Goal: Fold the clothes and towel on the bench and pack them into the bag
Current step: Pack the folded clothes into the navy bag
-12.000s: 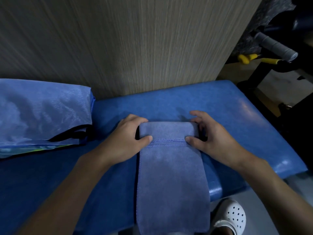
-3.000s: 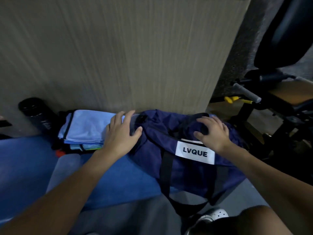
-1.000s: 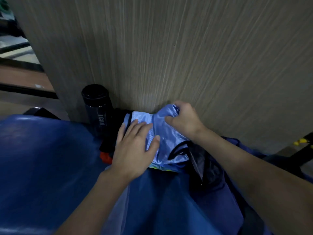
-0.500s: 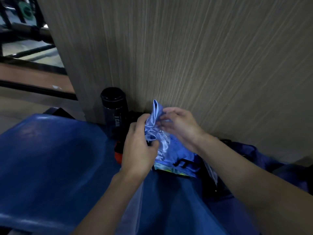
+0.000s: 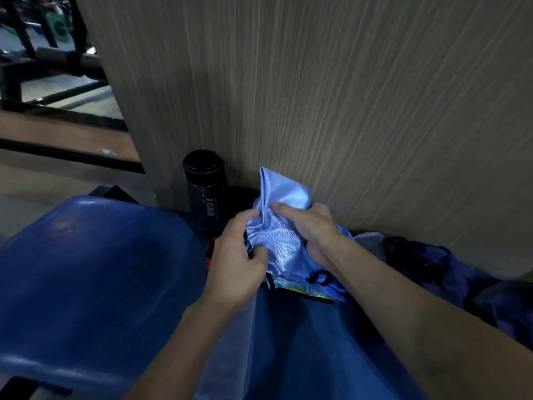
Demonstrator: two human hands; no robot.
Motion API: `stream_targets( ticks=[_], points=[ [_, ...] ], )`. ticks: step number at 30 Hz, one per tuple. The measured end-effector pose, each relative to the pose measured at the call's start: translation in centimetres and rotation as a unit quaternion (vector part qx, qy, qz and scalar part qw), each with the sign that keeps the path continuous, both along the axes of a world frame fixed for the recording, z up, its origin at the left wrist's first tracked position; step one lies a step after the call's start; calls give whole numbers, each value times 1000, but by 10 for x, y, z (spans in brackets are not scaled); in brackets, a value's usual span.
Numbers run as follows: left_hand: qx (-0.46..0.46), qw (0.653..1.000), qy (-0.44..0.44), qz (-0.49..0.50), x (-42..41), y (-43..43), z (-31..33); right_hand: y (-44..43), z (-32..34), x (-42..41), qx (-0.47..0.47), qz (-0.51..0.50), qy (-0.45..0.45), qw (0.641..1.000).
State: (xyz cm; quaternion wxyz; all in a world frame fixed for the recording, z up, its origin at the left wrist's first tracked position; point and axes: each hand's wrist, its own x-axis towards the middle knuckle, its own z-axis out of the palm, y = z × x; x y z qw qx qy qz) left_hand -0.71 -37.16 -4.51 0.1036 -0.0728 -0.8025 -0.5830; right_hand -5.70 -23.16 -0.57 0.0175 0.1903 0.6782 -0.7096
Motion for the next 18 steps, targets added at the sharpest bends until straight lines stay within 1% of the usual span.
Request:
stream_targets(
  ticks=[2,4,5,7,9,11,13,18],
  points=[
    [52,998,8,-34,3,1,5,1,7,2,-40,4,10,999],
    [92,994,24,-55,5,3,8,4,12,4,-58,-5,24,998],
    [111,992,23,-61,6,5,9,6,15,6,-58,-19,32,998],
    [145,987,-6,-65,7,8,13,10,22,13,-55,-42,58,996],
    [134,989,-20,-65,9,10,22,17,31,27,-61,-47,98,992],
    [116,990,-4,-79,13,15,37,26,40,47,-65,-41,133,988],
    [105,988,12,-113,18,25,47,37,49,70,-70,-31,159,984],
    [72,982,-44,-166,42,58,63,71,65,128,-79,-11,181,980]
  ],
)
